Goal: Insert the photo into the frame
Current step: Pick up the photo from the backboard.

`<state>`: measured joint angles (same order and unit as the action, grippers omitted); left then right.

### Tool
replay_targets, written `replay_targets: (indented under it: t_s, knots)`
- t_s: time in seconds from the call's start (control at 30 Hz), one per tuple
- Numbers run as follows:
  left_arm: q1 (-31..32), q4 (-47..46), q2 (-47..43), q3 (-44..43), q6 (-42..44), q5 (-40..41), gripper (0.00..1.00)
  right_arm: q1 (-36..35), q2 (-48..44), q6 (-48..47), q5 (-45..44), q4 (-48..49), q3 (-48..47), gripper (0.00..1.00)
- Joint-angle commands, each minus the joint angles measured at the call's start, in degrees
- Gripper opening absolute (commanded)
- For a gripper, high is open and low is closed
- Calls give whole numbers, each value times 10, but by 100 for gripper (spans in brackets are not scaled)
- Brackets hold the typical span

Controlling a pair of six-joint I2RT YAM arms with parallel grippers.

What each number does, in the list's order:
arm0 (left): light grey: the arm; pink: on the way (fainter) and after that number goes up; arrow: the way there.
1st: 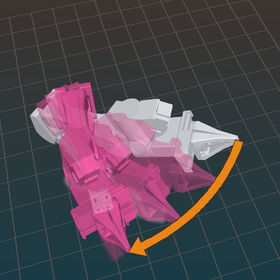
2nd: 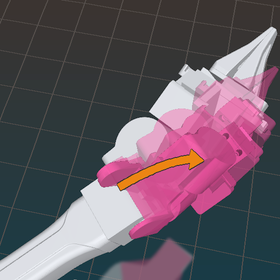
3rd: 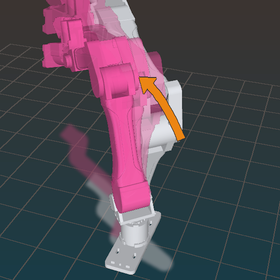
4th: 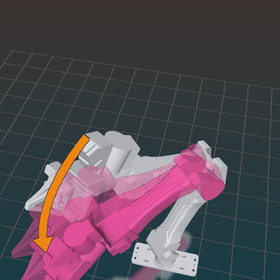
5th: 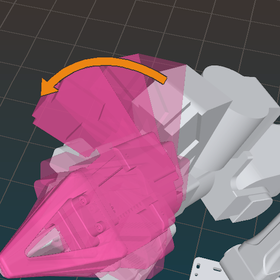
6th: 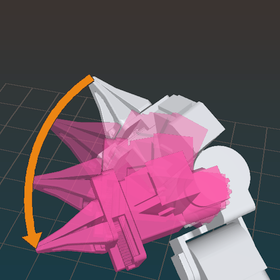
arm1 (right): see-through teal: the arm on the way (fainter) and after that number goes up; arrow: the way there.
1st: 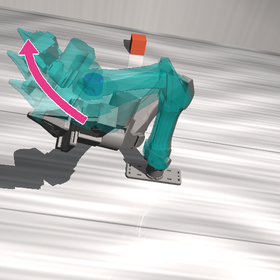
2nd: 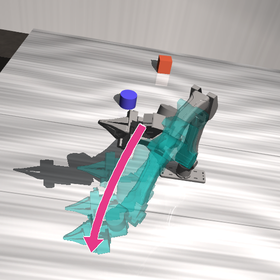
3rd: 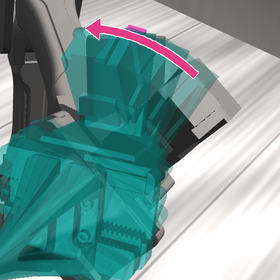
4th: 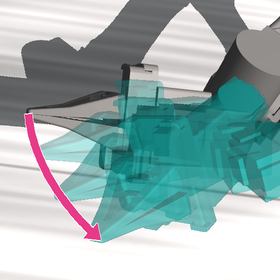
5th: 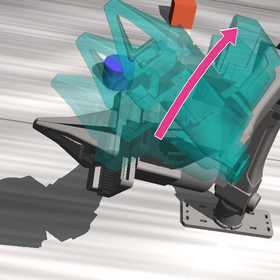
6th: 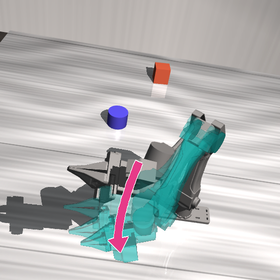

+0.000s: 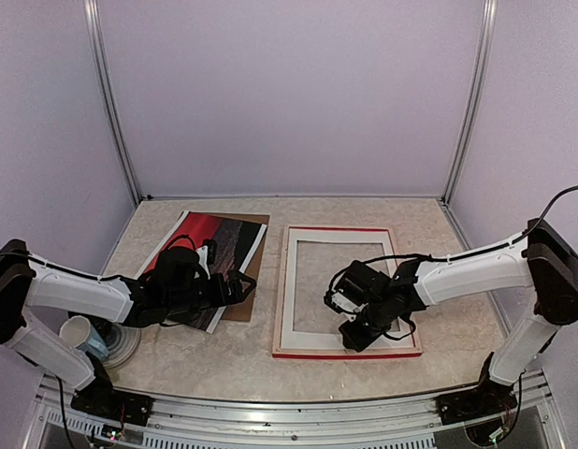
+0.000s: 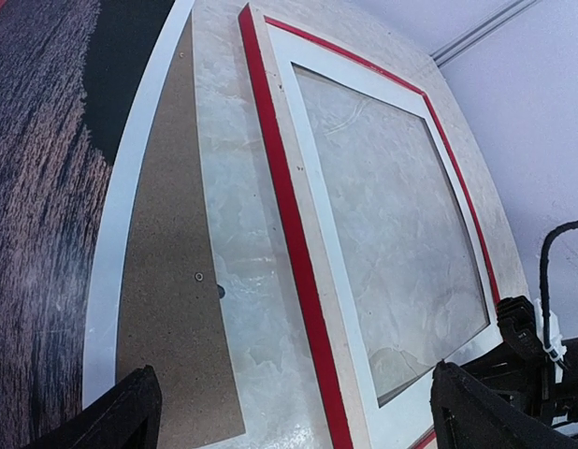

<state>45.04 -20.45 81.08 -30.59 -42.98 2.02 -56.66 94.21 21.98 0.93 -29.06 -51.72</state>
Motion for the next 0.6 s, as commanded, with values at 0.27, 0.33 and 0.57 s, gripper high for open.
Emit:
replay_targets:
  t_s: [0.27,0.33,0.57]
  knots:
    - [-5,9,-22,-1,7,12,99,-13,-6,-11,-35,-53,-51,18]
    - [-8,13,-26,-2,9,12,99,-14,-18,-15,-31,-59,-69,19]
    - [-56,40,-58,-6,16,12,99,-14,-26,-19,-41,-75,-161,45]
